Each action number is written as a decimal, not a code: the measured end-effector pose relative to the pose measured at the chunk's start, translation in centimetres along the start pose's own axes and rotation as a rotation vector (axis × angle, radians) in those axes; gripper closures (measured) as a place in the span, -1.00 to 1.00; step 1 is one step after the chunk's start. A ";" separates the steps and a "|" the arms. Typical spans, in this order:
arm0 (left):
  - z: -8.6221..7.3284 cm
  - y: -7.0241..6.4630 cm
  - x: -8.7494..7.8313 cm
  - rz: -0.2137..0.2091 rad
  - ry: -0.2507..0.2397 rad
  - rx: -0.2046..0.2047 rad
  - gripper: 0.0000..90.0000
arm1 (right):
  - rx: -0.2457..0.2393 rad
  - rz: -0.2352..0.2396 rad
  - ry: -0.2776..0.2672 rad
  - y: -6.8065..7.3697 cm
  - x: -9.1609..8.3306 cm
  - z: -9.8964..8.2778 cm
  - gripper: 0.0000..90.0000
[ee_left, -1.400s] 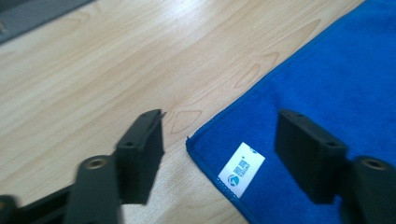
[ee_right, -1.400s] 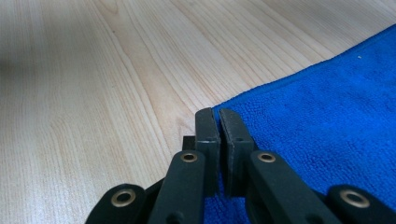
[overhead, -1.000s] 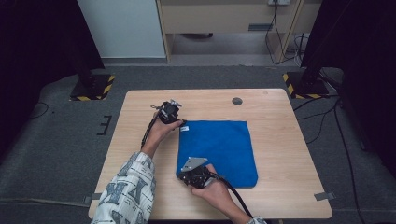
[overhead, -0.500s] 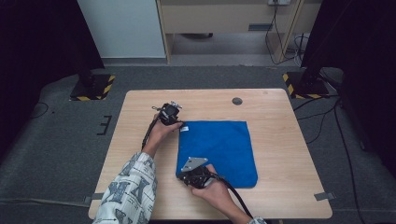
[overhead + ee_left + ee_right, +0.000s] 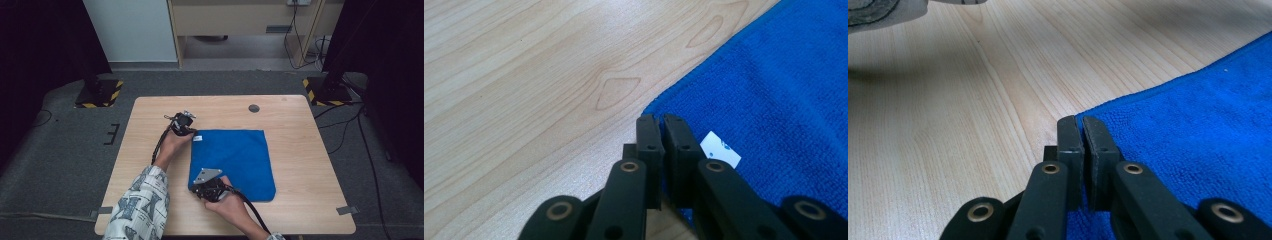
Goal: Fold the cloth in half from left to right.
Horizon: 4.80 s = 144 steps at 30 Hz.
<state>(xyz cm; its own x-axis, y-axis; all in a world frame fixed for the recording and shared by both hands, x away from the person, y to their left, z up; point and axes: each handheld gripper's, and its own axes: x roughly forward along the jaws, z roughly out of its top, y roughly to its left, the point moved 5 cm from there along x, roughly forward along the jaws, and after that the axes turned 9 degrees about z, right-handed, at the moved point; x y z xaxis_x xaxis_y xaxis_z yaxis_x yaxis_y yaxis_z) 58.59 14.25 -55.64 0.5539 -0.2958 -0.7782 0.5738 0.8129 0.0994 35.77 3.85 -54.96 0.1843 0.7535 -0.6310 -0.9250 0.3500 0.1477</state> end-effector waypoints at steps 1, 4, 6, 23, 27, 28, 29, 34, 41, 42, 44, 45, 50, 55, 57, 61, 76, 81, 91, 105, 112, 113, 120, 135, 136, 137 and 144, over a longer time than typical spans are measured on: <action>0.1 0.0 -0.1 0.001 -0.002 0.004 0.94 | 0.001 -0.001 -0.002 0.0 0.0 0.0 0.94; 0.2 0.2 -0.5 -0.007 -0.015 -0.011 0.95 | 0.002 -0.005 -0.007 0.0 -0.2 0.2 0.95; 0.4 0.2 -0.8 -0.011 -0.024 -0.016 0.95 | 0.000 -0.006 -0.006 0.1 -0.3 0.3 0.95; 2.2 0.3 -4.7 -0.015 -0.085 -0.016 0.96 | -0.020 -0.023 -0.025 1.2 -1.3 1.8 0.95; 2.6 0.5 -5.5 -0.011 -0.089 -0.016 0.96 | -0.027 -0.023 -0.029 1.4 -1.4 2.3 0.95; 2.6 0.6 -5.7 -0.008 -0.089 -0.014 0.96 | -0.026 -0.023 -0.030 1.5 -1.4 2.4 0.95; 2.7 0.7 -5.9 -0.005 -0.086 -0.008 0.96 | -0.029 -0.022 -0.031 1.6 -1.4 2.5 0.95; 2.7 1.5 -6.9 0.005 -0.093 -0.010 0.96 | -0.038 -0.018 -0.037 2.0 -1.1 3.2 0.95; 2.0 2.7 -7.5 0.012 -0.086 -0.015 0.96 | -0.043 -0.011 -0.051 2.6 -0.3 4.3 0.95; 2.0 2.7 -7.5 0.012 -0.086 -0.015 0.96 | -0.043 -0.011 -0.051 2.6 -0.3 4.3 0.95; 1.8 3.1 -7.8 0.015 -0.090 -0.019 0.96 | -0.047 -0.010 -0.056 2.9 0.0 4.7 0.95; 1.8 3.2 -7.8 0.016 -0.090 -0.021 0.96 | -0.048 -0.007 -0.058 3.0 0.1 4.8 0.95; 1.5 3.5 -8.0 0.019 -0.085 -0.011 0.96 | -0.049 -0.004 -0.069 3.4 0.4 5.2 0.95; 1.4 3.8 -8.4 0.023 -0.087 -0.015 0.96 | -0.054 0.001 -0.069 3.6 0.6 5.3 0.95; 1.3 3.8 -8.5 0.022 -0.086 -0.012 0.96 | -0.053 0.001 -0.070 3.7 0.6 5.3 0.95; 0.9 4.4 -8.9 0.025 -0.091 -0.021 0.96 | -0.056 0.001 -0.081 4.0 0.8 5.9 0.95; -0.8 6.8 -10.8 0.046 -0.106 -0.061 0.96 | -0.065 0.031 -0.107 5.5 2.9 8.0 0.95; -1.1 7.5 -11.5 0.048 -0.113 -0.070 0.96 | -0.069 0.037 -0.116 5.9 3.3 8.7 0.95; -1.5 8.4 -12.8 0.058 -0.124 -0.081 0.96 | -0.056 0.062 -0.160 6.7 4.0 10.1 0.95; 0.6 6.0 -11.3 0.028 -0.116 -0.068 0.95 | -0.019 0.052 -0.181 5.6 2.1 8.9 0.94; 2.0 3.3 -9.5 0.003 -0.099 -0.032 0.95 | 0.011 0.027 -0.192 4.5 0.0 7.2 0.94; 2.2 3.1 -9.4 0.000 -0.098 -0.029 0.95 | 0.021 0.024 -0.198 4.3 -0.2 7.0 0.94; 3.4 1.0 -8.4 -0.020 -0.097 -0.008 0.95 | 0.049 -0.009 -0.186 3.1 -1.9 4.8 0.94; 4.7 -2.4 -6.7 -0.051 -0.090 0.013 0.95 | 0.068 -0.050 -0.167 2.4 -4.6 1.2 0.94; 4.8 -2.6 -6.6 -0.053 -0.089 0.015 0.95 | 0.071 -0.052 -0.167 2.4 -4.7 1.1 0.94; 4.8 -2.9 -6.5 -0.056 -0.088 0.019 0.95 | 0.073 -0.054 -0.165 2.4 -4.8 0.9 0.94; 5.1 -3.8 -5.8 -0.068 -0.080 0.029 0.95 | 0.073 -0.072 -0.165 2.1 -5.3 0.1 0.94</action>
<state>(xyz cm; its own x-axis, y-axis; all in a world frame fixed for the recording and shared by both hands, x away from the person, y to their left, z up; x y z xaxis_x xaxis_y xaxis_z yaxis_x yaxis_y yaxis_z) 56.29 10.37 -48.39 0.5592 -0.3897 -0.7317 0.6281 0.7752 0.0671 32.89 0.63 -51.22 0.3067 0.8042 -0.5091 -0.8821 0.4410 0.1653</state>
